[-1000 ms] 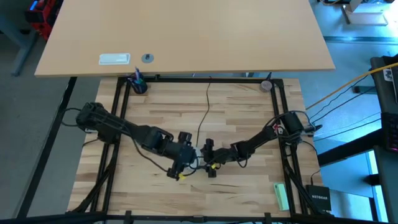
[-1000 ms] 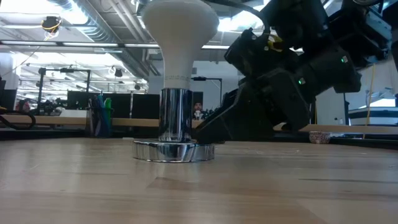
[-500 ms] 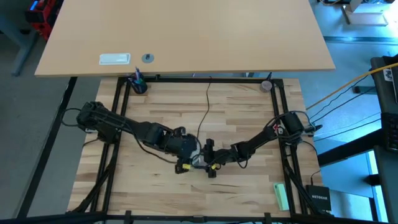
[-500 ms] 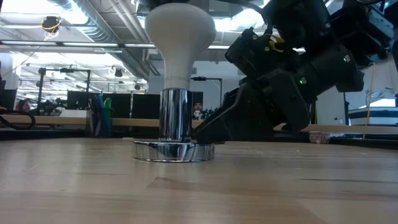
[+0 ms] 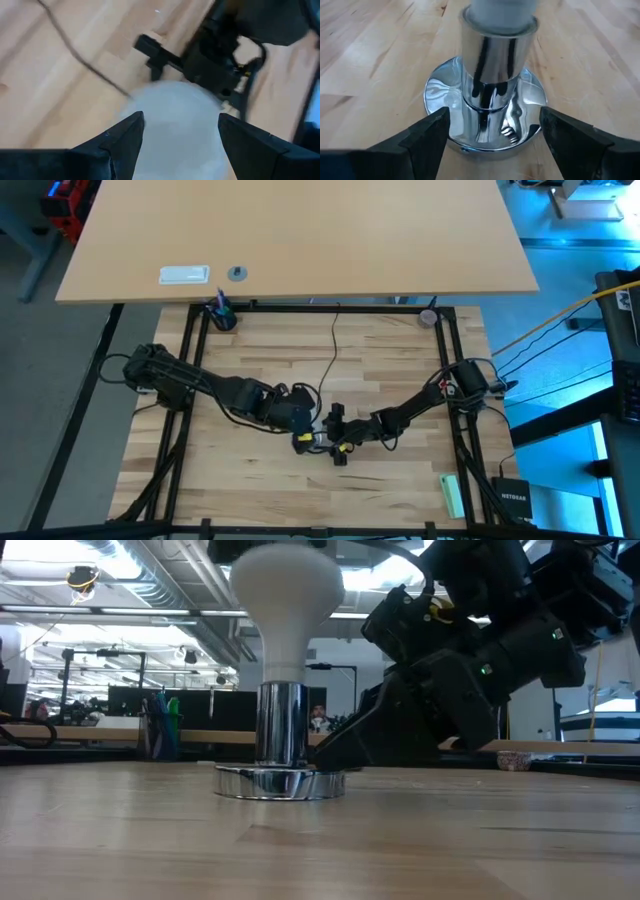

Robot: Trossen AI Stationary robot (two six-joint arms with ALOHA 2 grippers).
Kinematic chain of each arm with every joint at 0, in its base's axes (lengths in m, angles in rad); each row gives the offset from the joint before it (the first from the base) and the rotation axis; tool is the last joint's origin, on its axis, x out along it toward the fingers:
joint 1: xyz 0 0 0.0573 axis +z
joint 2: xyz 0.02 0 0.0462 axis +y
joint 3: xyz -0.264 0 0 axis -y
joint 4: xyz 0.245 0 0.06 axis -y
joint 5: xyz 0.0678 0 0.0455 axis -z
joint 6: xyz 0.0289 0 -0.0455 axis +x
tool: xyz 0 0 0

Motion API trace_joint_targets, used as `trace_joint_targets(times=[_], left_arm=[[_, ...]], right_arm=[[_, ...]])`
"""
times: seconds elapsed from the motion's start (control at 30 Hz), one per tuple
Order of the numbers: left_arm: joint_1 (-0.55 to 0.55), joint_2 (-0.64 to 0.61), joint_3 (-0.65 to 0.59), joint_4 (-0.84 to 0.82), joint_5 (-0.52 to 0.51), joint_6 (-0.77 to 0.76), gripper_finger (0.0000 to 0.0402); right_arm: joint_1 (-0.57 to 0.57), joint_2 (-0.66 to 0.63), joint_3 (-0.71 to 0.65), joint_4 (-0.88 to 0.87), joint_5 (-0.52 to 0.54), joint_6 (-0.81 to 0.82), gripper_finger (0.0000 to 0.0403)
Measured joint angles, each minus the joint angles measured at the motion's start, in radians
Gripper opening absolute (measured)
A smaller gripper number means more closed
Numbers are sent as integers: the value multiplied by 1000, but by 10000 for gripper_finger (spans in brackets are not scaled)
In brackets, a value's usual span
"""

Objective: Screw lightbulb
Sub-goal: Remove the lightbulb from the lamp

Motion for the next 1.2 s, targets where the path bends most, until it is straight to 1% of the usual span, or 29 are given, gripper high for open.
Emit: trace_joint_targets(times=[0.13,0.3,0.37,0.47,0.53,0.6,0.7,0.8,0.97,1.07,1.2], left_arm=[[2,-27,8,-33,-40,52,247],[-18,-28,8,-151,-44,155,247],[-19,-33,8,-172,-20,203,246],[-28,-42,9,-159,62,325,247],[-40,-42,9,-156,75,396,246],[-47,-42,10,-190,77,432,246],[-45,-38,0,-222,77,435,247],[-43,-38,-35,-182,87,442,246],[-54,-36,-52,-105,172,417,247],[-68,-36,-52,-84,190,396,247],[-88,-31,-52,-76,219,328,246]], right_arm=[[-1,0,0,0,4,0,310],[-1,0,0,1,5,0,310],[-1,0,0,0,5,0,310],[-2,0,0,1,4,0,310],[-1,1,0,1,4,-1,310],[-1,1,0,2,4,-1,310],[-1,1,-1,2,4,-1,310],[-1,1,-1,3,4,-2,310],[-1,1,-1,3,3,-2,310],[-1,1,-1,6,2,-2,310],[-1,1,-1,6,2,-2,310]])
